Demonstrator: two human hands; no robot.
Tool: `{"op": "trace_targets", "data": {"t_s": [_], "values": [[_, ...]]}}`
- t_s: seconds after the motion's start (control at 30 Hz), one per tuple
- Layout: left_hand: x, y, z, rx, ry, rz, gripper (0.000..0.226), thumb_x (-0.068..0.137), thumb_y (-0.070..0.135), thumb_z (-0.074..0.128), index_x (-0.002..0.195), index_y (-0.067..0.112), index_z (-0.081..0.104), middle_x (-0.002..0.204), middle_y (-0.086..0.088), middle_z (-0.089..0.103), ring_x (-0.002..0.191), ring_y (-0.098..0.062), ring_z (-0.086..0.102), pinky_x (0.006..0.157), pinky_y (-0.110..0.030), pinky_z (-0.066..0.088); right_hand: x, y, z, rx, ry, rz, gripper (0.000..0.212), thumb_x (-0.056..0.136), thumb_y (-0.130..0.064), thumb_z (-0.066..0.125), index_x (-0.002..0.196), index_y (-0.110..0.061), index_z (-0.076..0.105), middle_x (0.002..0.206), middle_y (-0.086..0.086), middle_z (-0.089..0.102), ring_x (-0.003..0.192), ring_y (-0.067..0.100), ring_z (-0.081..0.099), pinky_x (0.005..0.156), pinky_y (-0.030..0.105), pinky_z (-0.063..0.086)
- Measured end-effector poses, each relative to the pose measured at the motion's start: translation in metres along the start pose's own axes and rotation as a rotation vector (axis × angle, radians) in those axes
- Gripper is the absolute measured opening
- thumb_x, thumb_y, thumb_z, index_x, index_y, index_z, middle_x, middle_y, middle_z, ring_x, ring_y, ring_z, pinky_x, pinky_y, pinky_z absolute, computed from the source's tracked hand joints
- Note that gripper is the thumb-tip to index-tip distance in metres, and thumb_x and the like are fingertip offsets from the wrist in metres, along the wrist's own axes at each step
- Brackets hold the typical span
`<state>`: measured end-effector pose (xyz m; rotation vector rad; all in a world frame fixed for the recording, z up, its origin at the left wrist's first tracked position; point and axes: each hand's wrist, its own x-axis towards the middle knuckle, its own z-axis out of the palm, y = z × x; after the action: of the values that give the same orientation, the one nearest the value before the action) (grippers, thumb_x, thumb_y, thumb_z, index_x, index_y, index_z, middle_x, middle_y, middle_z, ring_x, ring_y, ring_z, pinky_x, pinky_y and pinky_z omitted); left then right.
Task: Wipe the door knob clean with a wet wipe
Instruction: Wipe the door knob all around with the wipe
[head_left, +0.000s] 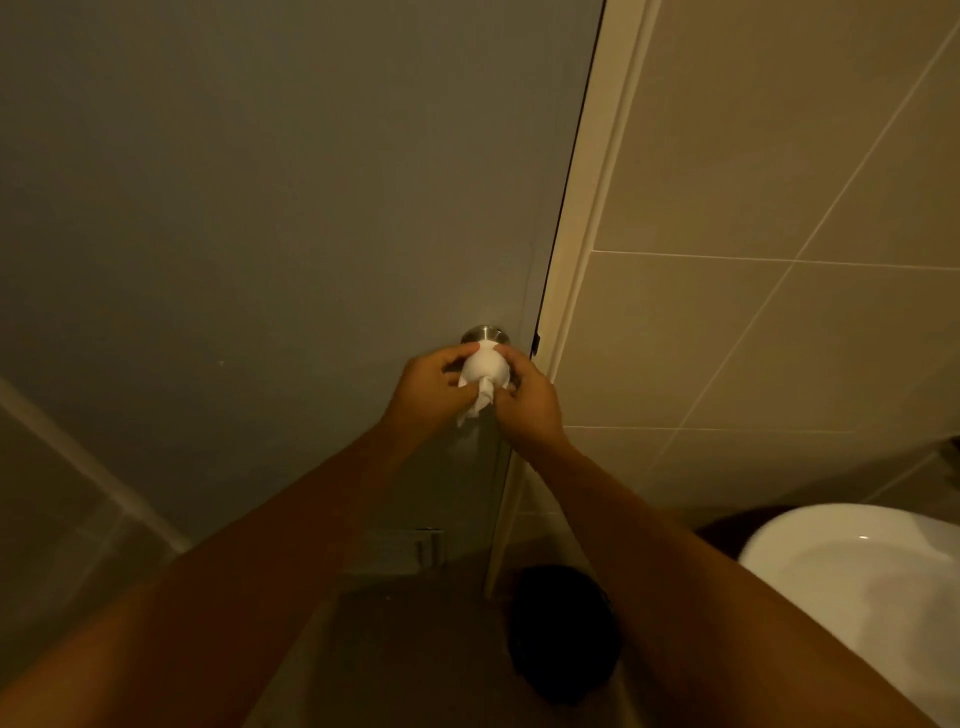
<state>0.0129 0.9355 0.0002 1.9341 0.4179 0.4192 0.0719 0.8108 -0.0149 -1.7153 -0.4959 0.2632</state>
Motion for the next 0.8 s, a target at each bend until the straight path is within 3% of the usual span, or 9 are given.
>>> {"op": "trace_targets", "data": {"t_s": [0.1, 0.17, 0.23, 0.3, 0.43, 0.57, 0.63, 0.7, 0.8], "values": [[0.009, 0.012, -0.013, 0.446, -0.103, 0.208, 0.056, 0.082, 0.025, 0.072, 0.134, 0.013, 0.056, 0.127, -0.014, 0.062, 0.112, -0.028, 0.062, 0.094, -0.032, 0.05, -0.004, -0.001, 0.011, 0.2, 0.058, 0.057, 0.047, 0.09, -0.001, 0.064, 0.134, -0.007, 0.051, 0.132, 0.016, 0.058, 0.118, 0.029, 0.058, 0.099, 0.04, 0.052], [0.012, 0.016, -0.015, 0.485, -0.124, 0.224, 0.056, 0.079, 0.027, 0.074, 0.131, 0.014, 0.059, 0.123, -0.012, 0.064, 0.107, -0.023, 0.063, 0.088, -0.027, 0.051, -0.006, 0.0, 0.012, 0.167, 0.054, 0.04, 0.045, 0.09, -0.002, 0.063, 0.133, -0.005, 0.051, 0.13, 0.016, 0.059, 0.116, 0.029, 0.059, 0.099, 0.041, 0.052], [0.008, 0.014, -0.014, 0.252, -0.099, 0.107, 0.055, 0.078, 0.017, 0.077, 0.13, 0.011, 0.06, 0.123, -0.012, 0.066, 0.104, -0.018, 0.064, 0.078, -0.015, 0.051, -0.004, -0.004, 0.005, -0.028, 0.012, -0.034, 0.042, 0.092, -0.009, 0.062, 0.133, -0.01, 0.05, 0.125, 0.01, 0.06, 0.109, 0.022, 0.059, 0.09, 0.028, 0.053], [0.002, 0.008, -0.012, -0.018, -0.051, -0.035, 0.053, 0.078, 0.006, 0.075, 0.129, 0.008, 0.059, 0.123, -0.014, 0.066, 0.108, -0.022, 0.065, 0.08, -0.017, 0.054, 0.004, -0.009, -0.007, -0.338, -0.076, -0.172, 0.04, 0.093, -0.013, 0.057, 0.132, -0.014, 0.049, 0.12, 0.005, 0.06, 0.104, 0.019, 0.059, 0.083, 0.018, 0.048], [-0.012, 0.005, -0.002, -0.189, 0.022, -0.122, 0.05, 0.082, -0.002, 0.069, 0.131, 0.003, 0.057, 0.129, -0.018, 0.062, 0.119, -0.03, 0.06, 0.101, -0.043, 0.05, 0.019, -0.014, -0.018, -0.722, -0.213, -0.295, 0.048, 0.091, -0.008, 0.05, 0.138, -0.012, 0.044, 0.133, 0.011, 0.054, 0.12, 0.027, 0.053, 0.098, 0.034, 0.044], [-0.01, 0.011, 0.0, -0.125, -0.012, -0.1, 0.047, 0.089, -0.002, 0.062, 0.135, -0.004, 0.051, 0.136, -0.025, 0.055, 0.125, -0.036, 0.054, 0.103, -0.038, 0.044, 0.009, 0.002, -0.007, -0.284, -0.065, -0.159, 0.043, 0.094, -0.023, 0.059, 0.136, -0.018, 0.049, 0.128, 0.008, 0.059, 0.107, 0.015, 0.056, 0.081, 0.014, 0.044], [-0.006, 0.016, -0.006, 0.122, -0.015, 0.01, 0.047, 0.087, 0.006, 0.066, 0.133, 0.002, 0.056, 0.133, -0.021, 0.057, 0.121, -0.032, 0.057, 0.102, -0.035, 0.046, 0.003, 0.011, 0.004, -0.045, 0.017, -0.083, 0.043, 0.093, -0.019, 0.063, 0.134, -0.017, 0.05, 0.125, 0.005, 0.059, 0.11, 0.017, 0.057, 0.076, 0.007, 0.044], [-0.001, 0.023, -0.011, 0.386, -0.036, 0.17, 0.047, 0.083, 0.014, 0.071, 0.128, 0.009, 0.062, 0.125, -0.014, 0.061, 0.112, -0.027, 0.06, 0.095, -0.027, 0.047, -0.001, 0.014, 0.014, 0.121, 0.067, -0.027, 0.043, 0.092, -0.011, 0.063, 0.133, -0.013, 0.051, 0.123, 0.004, 0.061, 0.113, 0.022, 0.06, 0.087, 0.019, 0.052], [0.008, 0.031, -0.014, 0.5, -0.1, 0.227, 0.051, 0.075, 0.014, 0.076, 0.125, 0.013, 0.065, 0.119, -0.011, 0.062, 0.106, -0.025, 0.06, 0.089, -0.026, 0.047, -0.004, 0.016, 0.021, 0.215, 0.071, 0.035, 0.042, 0.093, -0.009, 0.062, 0.134, -0.011, 0.05, 0.124, 0.012, 0.064, 0.114, 0.028, 0.062, 0.097, 0.044, 0.052]]}}
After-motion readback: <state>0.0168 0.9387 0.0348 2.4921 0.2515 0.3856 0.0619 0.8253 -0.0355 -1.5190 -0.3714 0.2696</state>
